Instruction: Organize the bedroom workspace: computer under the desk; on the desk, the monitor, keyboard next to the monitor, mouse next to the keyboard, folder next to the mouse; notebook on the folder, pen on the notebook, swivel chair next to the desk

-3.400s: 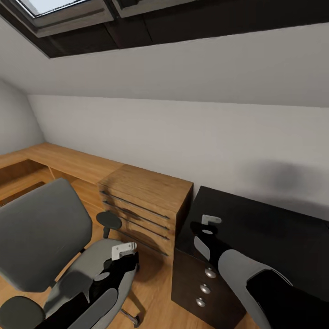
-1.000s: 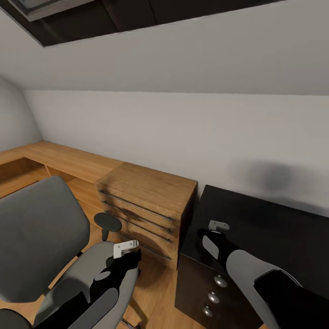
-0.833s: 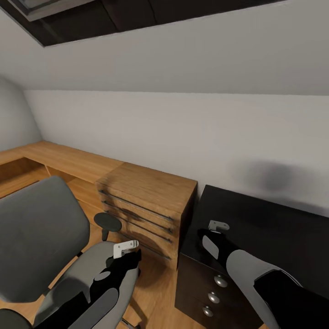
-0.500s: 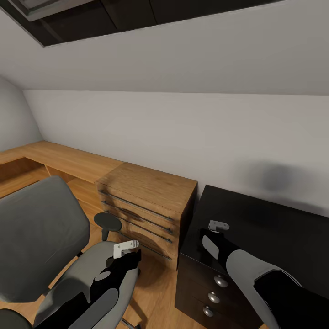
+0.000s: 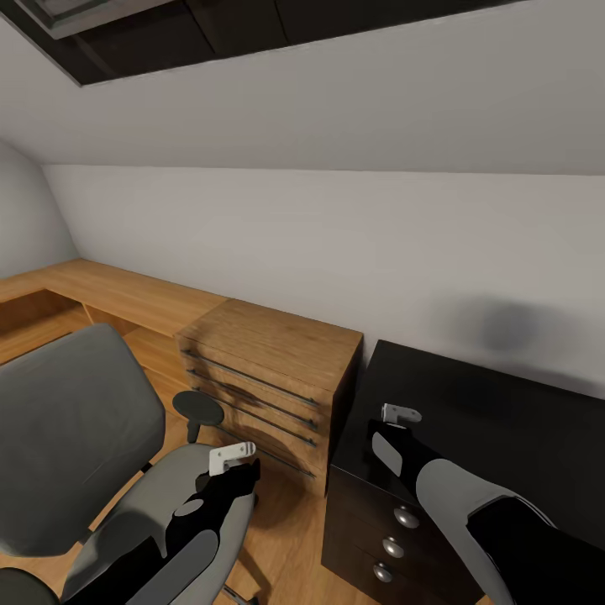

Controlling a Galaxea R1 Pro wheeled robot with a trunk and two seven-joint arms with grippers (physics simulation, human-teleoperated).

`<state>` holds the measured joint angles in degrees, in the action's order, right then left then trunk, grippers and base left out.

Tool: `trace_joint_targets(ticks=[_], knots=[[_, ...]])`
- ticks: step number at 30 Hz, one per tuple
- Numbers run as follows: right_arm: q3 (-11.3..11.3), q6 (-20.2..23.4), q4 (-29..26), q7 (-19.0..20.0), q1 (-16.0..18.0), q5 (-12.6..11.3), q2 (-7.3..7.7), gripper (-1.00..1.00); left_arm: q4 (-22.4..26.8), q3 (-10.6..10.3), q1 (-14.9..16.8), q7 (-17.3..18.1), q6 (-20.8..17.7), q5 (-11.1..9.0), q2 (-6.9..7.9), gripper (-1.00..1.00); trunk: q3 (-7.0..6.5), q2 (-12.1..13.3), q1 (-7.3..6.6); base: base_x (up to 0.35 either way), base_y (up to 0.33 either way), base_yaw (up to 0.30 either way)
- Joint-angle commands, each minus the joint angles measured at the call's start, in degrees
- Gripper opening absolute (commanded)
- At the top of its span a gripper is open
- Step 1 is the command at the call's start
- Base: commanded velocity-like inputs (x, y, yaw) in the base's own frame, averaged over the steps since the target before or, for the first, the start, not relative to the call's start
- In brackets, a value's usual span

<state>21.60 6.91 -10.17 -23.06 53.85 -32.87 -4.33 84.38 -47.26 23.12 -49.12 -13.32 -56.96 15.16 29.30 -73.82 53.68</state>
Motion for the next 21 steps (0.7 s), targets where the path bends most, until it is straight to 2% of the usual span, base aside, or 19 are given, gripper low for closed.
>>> trace_joint_targets(ticks=[1, 11, 15, 21], knots=[[0.5, 0.4, -0.1, -0.4, 0.0, -0.3, 0.02, -1.0, 0.1, -0.1, 0.1, -0.4, -0.2, -0.2, 0.04, 1.0, 0.06, 0.0, 0.0, 0.0, 0.0, 0.0], [0.5, 0.4, -0.1, -0.4, 0.0, -0.4, 0.02, -1.0, 0.1, -0.1, 0.1, -0.4, -0.2, -0.2, 0.04, 1.0, 0.06, 0.0, 0.0, 0.0, 0.0, 0.0], [0.6, 0.4, -0.2, -0.4, 0.0, -0.4, 0.01, -1.0, 0.1, -0.4, 0.1, -0.4, -0.2, -0.1, 0.04, 1.0, -0.66, 1.6, -0.88, 0.0, 0.0, 0.0], [0.6, 0.4, -0.2, -0.4, 0.0, -0.4, 0.02, -1.0, 0.1, -2.7, 0.1, -0.4, -0.1, -0.1, 0.05, 1.0, -1.73, 4.0, -2.2, 0.0, 0.0, 0.0]])
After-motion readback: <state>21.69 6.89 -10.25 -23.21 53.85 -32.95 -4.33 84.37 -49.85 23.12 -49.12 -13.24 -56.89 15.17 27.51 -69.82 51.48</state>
